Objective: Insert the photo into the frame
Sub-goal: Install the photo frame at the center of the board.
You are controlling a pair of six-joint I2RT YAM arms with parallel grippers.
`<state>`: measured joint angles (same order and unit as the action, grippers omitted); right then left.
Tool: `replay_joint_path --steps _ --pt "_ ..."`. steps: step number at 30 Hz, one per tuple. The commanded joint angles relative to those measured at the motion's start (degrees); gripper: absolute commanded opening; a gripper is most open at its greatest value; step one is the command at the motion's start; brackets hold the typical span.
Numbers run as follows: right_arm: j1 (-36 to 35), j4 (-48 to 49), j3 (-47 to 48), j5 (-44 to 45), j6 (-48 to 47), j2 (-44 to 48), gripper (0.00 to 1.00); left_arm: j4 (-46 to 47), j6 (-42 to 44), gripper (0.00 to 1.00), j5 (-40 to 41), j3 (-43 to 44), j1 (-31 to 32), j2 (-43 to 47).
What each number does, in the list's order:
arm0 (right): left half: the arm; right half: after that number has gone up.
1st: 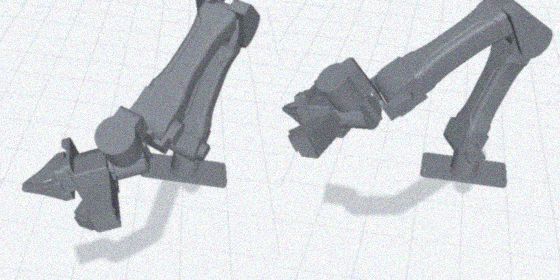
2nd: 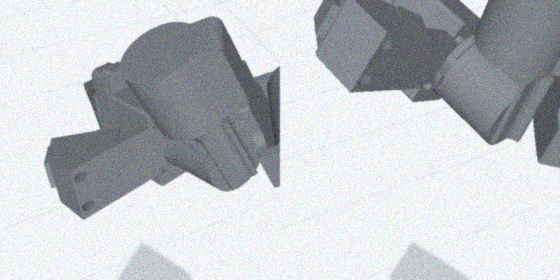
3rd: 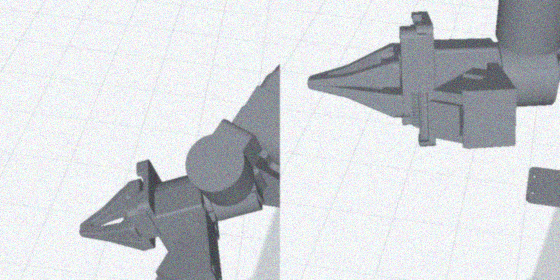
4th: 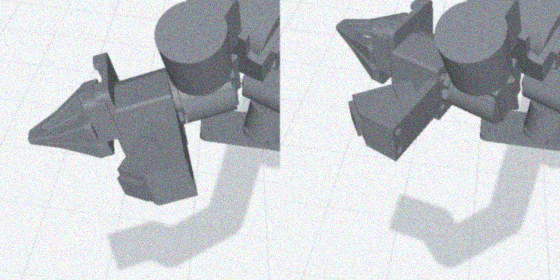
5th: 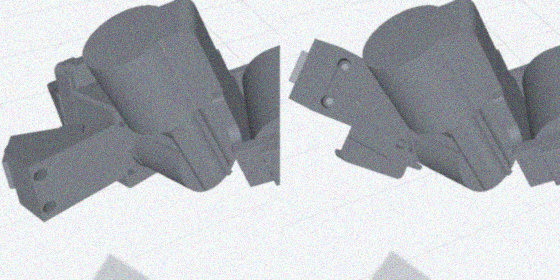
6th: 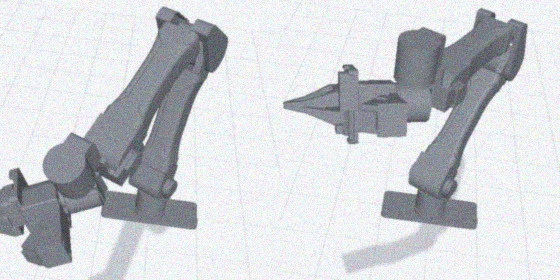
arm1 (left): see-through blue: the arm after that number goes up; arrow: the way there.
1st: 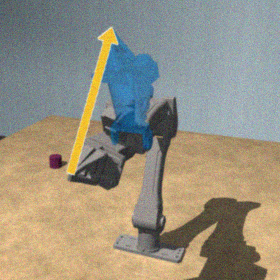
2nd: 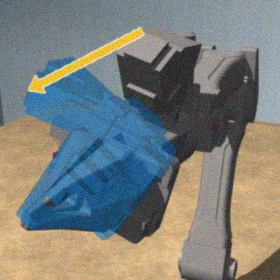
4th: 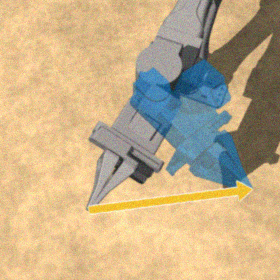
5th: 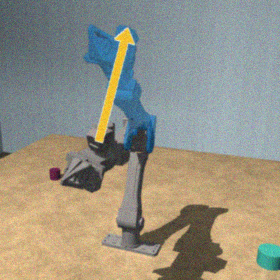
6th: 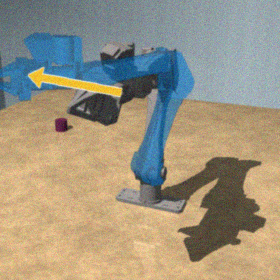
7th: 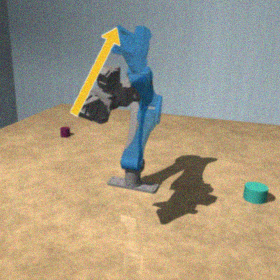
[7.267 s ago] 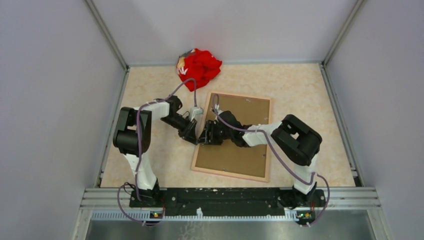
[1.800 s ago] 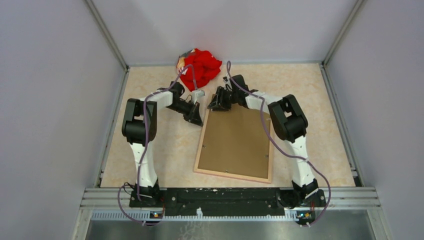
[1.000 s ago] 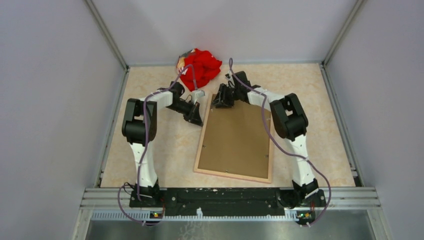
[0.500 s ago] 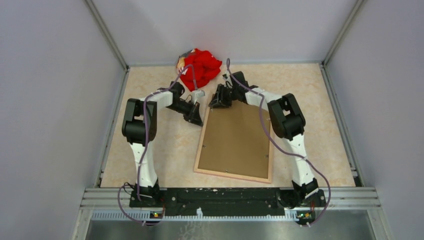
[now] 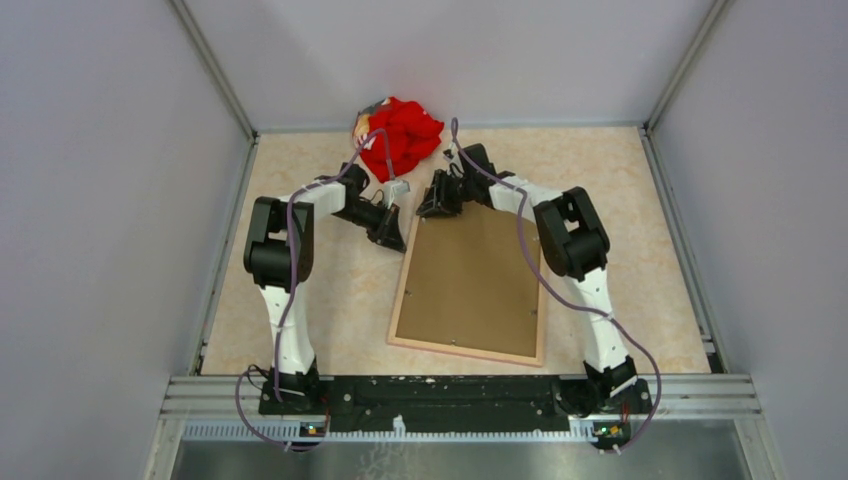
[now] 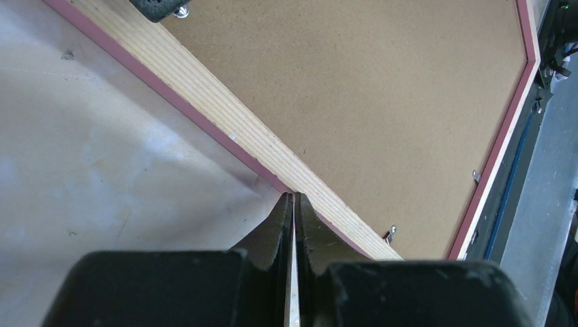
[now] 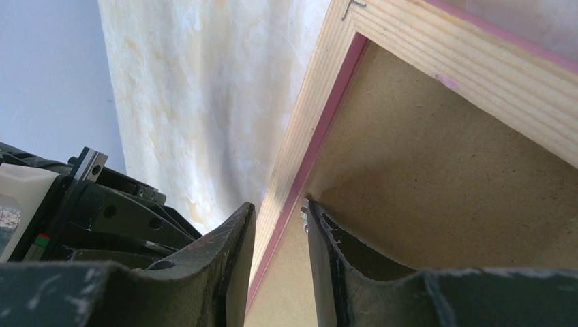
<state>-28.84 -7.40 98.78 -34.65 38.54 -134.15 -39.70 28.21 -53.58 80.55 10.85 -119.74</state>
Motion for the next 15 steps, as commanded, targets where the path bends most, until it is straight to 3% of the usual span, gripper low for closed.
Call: replay_joint_path --steps 1,15 --pt "-1.9 -2.6 1.9 -0.6 -0.9 -2.4 0.35 -1.2 1.2 0.08 0.4 -0.9 1.0 1.4" --pt "-2.2 -4.1 3.8 -3.5 -1.4 -4.1 0.33 -1.3 1.4 0.08 0.3 -0.9 1.1 1.5"
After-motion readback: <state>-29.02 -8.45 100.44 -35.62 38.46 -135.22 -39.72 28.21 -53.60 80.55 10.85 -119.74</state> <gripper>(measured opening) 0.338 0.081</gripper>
